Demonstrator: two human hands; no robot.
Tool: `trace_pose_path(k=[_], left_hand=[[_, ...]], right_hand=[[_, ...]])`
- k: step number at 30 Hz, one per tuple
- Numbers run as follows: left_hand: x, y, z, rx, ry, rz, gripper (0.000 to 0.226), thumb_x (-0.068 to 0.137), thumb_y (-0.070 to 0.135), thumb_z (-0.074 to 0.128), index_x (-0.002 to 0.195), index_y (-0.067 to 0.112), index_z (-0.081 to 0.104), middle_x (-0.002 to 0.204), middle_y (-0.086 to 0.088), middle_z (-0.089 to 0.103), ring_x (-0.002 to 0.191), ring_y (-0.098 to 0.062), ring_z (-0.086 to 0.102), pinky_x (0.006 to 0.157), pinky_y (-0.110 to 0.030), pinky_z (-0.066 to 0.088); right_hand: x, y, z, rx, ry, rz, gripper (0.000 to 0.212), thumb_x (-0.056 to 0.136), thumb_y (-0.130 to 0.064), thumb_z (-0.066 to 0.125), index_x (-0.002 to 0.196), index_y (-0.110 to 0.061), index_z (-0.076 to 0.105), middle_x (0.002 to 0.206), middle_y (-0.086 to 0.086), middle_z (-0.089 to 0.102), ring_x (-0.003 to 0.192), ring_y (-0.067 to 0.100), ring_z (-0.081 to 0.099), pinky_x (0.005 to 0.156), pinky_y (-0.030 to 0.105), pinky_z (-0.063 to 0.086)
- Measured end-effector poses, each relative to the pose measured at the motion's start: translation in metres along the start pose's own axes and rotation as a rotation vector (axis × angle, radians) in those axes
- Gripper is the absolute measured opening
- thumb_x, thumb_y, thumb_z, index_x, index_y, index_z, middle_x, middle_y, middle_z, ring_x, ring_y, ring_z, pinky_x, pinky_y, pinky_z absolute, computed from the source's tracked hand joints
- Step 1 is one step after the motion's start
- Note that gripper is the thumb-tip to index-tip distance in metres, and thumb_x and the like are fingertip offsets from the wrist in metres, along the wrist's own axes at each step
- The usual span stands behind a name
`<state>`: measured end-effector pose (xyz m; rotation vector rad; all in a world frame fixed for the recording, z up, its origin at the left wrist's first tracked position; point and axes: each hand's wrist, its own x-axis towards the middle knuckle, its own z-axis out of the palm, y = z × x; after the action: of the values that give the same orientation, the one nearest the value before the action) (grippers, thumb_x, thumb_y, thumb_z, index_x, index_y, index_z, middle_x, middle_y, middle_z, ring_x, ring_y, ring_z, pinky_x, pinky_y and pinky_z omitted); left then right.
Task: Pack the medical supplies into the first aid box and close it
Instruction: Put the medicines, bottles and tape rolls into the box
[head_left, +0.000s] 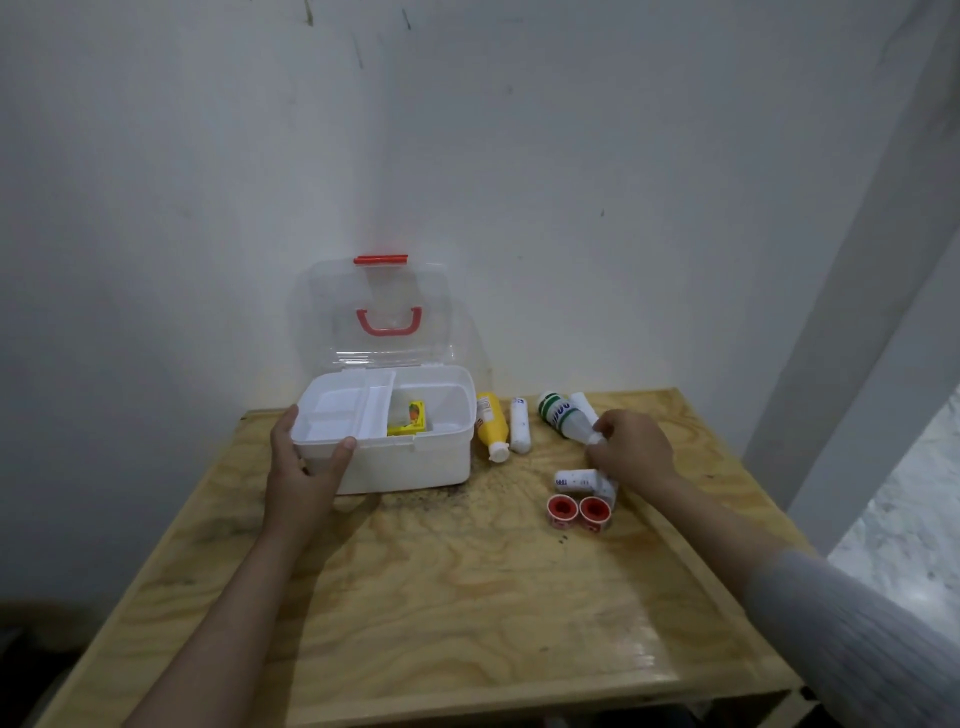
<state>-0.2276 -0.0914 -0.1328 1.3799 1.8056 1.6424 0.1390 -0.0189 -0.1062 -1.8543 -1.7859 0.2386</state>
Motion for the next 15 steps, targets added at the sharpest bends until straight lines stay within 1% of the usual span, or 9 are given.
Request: trace_pose_path(k=[3, 5, 7, 9, 11, 12, 14, 15], left_hand=[[0.000, 0.000, 0.000, 0.001, -0.002, 0.006, 0.078, 0.082, 0.039, 0.067, 0.145, 0.029, 0.021, 0.147, -0.002, 0.036, 0.121, -0.015, 0.041, 0.087, -0.027, 0.043], [0.000, 0.000, 0.001, 0.002, 0.000, 0.010, 0.077, 0.082, 0.039, 0.066, 0.145, 0.029, 0.021, 0.146, 0.000, 0.036, 0.119, -0.013, 0.041, 0.080, -0.019, 0.042], [-0.001, 0.000, 0.001, -0.005, 0.000, 0.006, 0.077, 0.082, 0.039, 0.067, 0.144, 0.030, 0.022, 0.143, 0.003, 0.037, 0.118, -0.012, 0.041, 0.075, -0.014, 0.040], [-0.001, -0.001, 0.001, -0.020, 0.003, -0.003, 0.076, 0.082, 0.039, 0.067, 0.143, 0.031, 0.023, 0.142, 0.004, 0.039, 0.118, -0.013, 0.044, 0.077, -0.015, 0.041], [-0.001, -0.001, 0.001, -0.033, 0.009, -0.015, 0.076, 0.081, 0.039, 0.068, 0.143, 0.032, 0.024, 0.143, 0.002, 0.040, 0.120, -0.015, 0.045, 0.084, -0.023, 0.043], [-0.001, -0.001, 0.001, -0.037, 0.009, -0.017, 0.077, 0.081, 0.039, 0.068, 0.143, 0.032, 0.024, 0.143, 0.002, 0.040, 0.121, -0.016, 0.045, 0.086, -0.025, 0.044], [-0.001, -0.001, 0.001, -0.042, 0.001, -0.015, 0.077, 0.080, 0.041, 0.068, 0.143, 0.033, 0.023, 0.143, 0.002, 0.040, 0.121, -0.016, 0.045, 0.085, -0.025, 0.045], [-0.002, -0.001, 0.001, -0.048, -0.002, -0.012, 0.077, 0.080, 0.041, 0.068, 0.143, 0.033, 0.023, 0.143, 0.003, 0.040, 0.121, -0.016, 0.045, 0.085, -0.025, 0.046]], right_hand=[[0.002, 0.001, 0.001, 0.043, 0.101, -0.073, 0.025, 0.073, -0.020, 0.065, 0.095, -0.009, 0.072, 0.087, 0.008, 0.071, 0.075, 0.023, 0.062, 0.055, 0.025, 0.037], [0.005, -0.003, -0.002, 0.092, 0.139, -0.148, 0.024, 0.074, -0.017, 0.067, 0.094, -0.005, 0.071, 0.089, 0.012, 0.071, 0.075, 0.024, 0.062, 0.059, 0.027, 0.041], [0.009, -0.010, -0.007, 0.115, 0.153, -0.220, 0.023, 0.072, -0.012, 0.069, 0.093, -0.002, 0.071, 0.089, 0.014, 0.070, 0.073, 0.025, 0.063, 0.063, 0.027, 0.043], [0.011, -0.020, -0.016, 0.147, 0.167, -0.272, 0.023, 0.072, -0.010, 0.070, 0.093, -0.002, 0.071, 0.089, 0.013, 0.071, 0.070, 0.022, 0.063, 0.065, 0.026, 0.045], [0.013, -0.032, -0.028, 0.221, 0.193, -0.296, 0.021, 0.071, -0.010, 0.072, 0.092, -0.005, 0.072, 0.088, 0.010, 0.072, 0.066, 0.016, 0.063, 0.064, 0.023, 0.048], [0.014, -0.039, -0.036, 0.276, 0.201, -0.299, 0.020, 0.072, -0.012, 0.073, 0.091, -0.007, 0.072, 0.087, 0.008, 0.072, 0.064, 0.013, 0.063, 0.062, 0.019, 0.048], [0.015, -0.054, -0.051, 0.387, 0.193, -0.305, 0.017, 0.072, -0.017, 0.075, 0.089, -0.013, 0.073, 0.084, 0.000, 0.072, 0.064, 0.006, 0.064, 0.059, 0.009, 0.048], [0.015, -0.063, -0.057, 0.437, 0.170, -0.316, 0.017, 0.073, -0.020, 0.076, 0.089, -0.016, 0.073, 0.083, -0.005, 0.072, 0.065, 0.004, 0.065, 0.060, 0.007, 0.049]])
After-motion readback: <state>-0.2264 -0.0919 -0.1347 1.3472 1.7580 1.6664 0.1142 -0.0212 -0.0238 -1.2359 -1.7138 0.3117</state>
